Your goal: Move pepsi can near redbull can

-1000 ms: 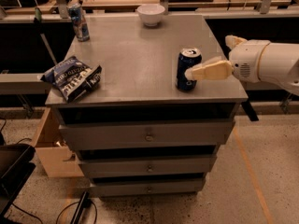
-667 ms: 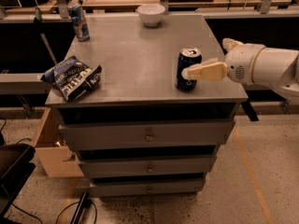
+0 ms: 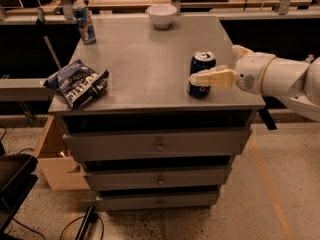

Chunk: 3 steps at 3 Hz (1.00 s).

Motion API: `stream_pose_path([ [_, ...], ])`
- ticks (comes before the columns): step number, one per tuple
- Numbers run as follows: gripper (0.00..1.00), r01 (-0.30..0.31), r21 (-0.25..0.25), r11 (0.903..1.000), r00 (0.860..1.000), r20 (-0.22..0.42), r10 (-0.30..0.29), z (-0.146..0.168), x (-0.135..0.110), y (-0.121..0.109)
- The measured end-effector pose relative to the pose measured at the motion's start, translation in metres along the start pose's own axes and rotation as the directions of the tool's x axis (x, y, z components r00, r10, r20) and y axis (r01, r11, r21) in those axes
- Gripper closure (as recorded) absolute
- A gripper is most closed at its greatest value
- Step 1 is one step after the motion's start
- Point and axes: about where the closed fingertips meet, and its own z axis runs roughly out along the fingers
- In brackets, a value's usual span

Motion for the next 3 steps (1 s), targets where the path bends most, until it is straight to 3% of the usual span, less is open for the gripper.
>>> stream_pose_path([
  [2, 0.41, 0.001, -0.031, 0.9995, 1.000, 0.029, 0.000, 0.0141, 0.0014, 0.0057],
  [3, 0.72, 0.002, -0.036, 0.9994, 1.000, 0.029, -0.001, 0.0161, 0.0002, 0.0082],
])
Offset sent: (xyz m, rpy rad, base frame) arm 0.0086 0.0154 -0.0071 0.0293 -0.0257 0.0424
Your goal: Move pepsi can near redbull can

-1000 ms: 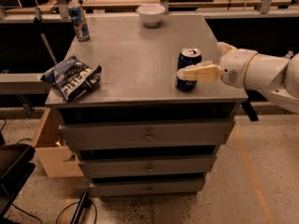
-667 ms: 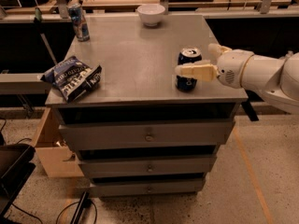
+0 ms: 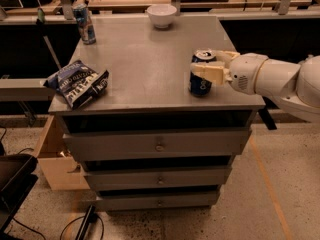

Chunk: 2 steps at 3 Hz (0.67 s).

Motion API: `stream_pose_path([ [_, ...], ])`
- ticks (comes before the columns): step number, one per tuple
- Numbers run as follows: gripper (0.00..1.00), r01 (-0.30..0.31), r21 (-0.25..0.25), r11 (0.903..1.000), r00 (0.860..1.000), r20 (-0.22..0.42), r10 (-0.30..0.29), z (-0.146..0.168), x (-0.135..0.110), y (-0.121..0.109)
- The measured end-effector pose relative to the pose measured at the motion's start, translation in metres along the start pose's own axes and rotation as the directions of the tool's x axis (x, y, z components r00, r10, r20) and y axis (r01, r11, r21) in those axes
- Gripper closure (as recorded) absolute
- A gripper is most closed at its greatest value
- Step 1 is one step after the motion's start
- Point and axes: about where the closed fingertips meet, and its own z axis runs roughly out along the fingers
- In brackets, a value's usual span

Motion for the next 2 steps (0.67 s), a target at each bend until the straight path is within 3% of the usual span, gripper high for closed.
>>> stream_pose_path([
  [1, 0.95, 0.001, -0.003, 1.0000, 1.000, 0.000, -0.001, 0.0015, -0.0008, 0.0016],
  [2, 1.00, 0.002, -0.006, 1.0000, 1.000, 0.001, -0.002, 0.0028, -0.0016, 0.0028],
])
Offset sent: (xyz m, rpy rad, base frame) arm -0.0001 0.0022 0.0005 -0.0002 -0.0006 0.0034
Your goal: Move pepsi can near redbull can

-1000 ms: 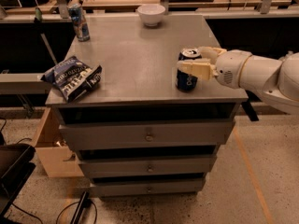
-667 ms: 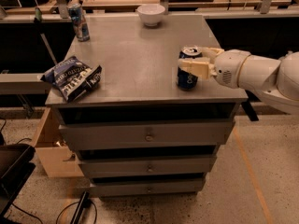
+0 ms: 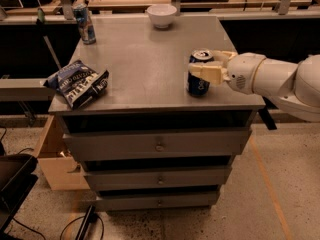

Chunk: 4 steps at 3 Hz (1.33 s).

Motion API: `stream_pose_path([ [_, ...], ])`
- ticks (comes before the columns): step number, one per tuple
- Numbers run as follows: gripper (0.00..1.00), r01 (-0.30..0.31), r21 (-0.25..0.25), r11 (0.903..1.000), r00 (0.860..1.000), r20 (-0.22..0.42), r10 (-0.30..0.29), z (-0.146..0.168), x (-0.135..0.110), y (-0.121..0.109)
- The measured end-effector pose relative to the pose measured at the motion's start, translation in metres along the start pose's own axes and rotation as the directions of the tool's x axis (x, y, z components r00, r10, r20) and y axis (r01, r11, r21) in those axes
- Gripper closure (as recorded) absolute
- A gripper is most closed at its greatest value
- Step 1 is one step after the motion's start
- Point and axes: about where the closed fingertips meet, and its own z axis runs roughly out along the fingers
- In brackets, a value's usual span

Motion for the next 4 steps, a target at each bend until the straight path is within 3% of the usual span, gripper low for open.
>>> stream_pose_path([
  [1, 1.00, -0.007, -0.002, 1.0000, 0.998, 0.055, 0.007, 0.021, -0.025, -0.008],
  [2, 1.00, -0.013, -0.011, 0.9999, 0.993, 0.120, 0.014, 0.055, -0.075, -0.027],
  [3, 1.00, -0.027, -0.003, 0.9996, 0.987, 0.159, 0.027, 0.100, -0.123, -0.048],
  [4, 1.00, -0.053, 0.005, 0.9986, 0.986, 0.158, 0.052, 0.150, -0.154, -0.062],
])
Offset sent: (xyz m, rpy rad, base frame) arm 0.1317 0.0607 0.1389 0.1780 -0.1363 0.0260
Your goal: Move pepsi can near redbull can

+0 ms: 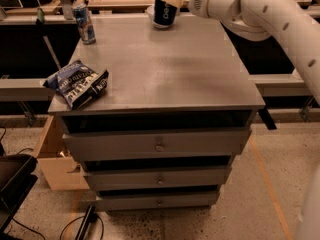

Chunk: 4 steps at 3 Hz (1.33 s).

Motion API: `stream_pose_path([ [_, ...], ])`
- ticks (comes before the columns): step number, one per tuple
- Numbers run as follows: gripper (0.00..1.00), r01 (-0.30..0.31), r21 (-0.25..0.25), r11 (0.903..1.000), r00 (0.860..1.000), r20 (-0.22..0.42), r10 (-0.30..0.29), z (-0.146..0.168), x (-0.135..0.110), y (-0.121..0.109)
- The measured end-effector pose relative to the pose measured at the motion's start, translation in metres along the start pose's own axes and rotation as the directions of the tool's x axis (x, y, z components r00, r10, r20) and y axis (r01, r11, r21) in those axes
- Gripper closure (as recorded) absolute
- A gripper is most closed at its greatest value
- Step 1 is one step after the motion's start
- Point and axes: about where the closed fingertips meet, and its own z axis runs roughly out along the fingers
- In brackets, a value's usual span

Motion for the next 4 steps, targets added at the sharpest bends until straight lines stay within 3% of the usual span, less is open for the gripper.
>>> stream_pose_path([
  [1, 1.00, -0.061, -0.054, 0.9966, 0.998, -0.021, 0.060, 0.098, 0.004, 0.018],
  [2, 1.00, -0.059, -0.058, 0.9966, 0.998, -0.021, 0.058, 0.100, 0.005, 0.018],
  [4, 1.00, 0.020, -0.133, 0.9909, 0.998, -0.058, -0.028, 0.164, 0.033, 0.027],
])
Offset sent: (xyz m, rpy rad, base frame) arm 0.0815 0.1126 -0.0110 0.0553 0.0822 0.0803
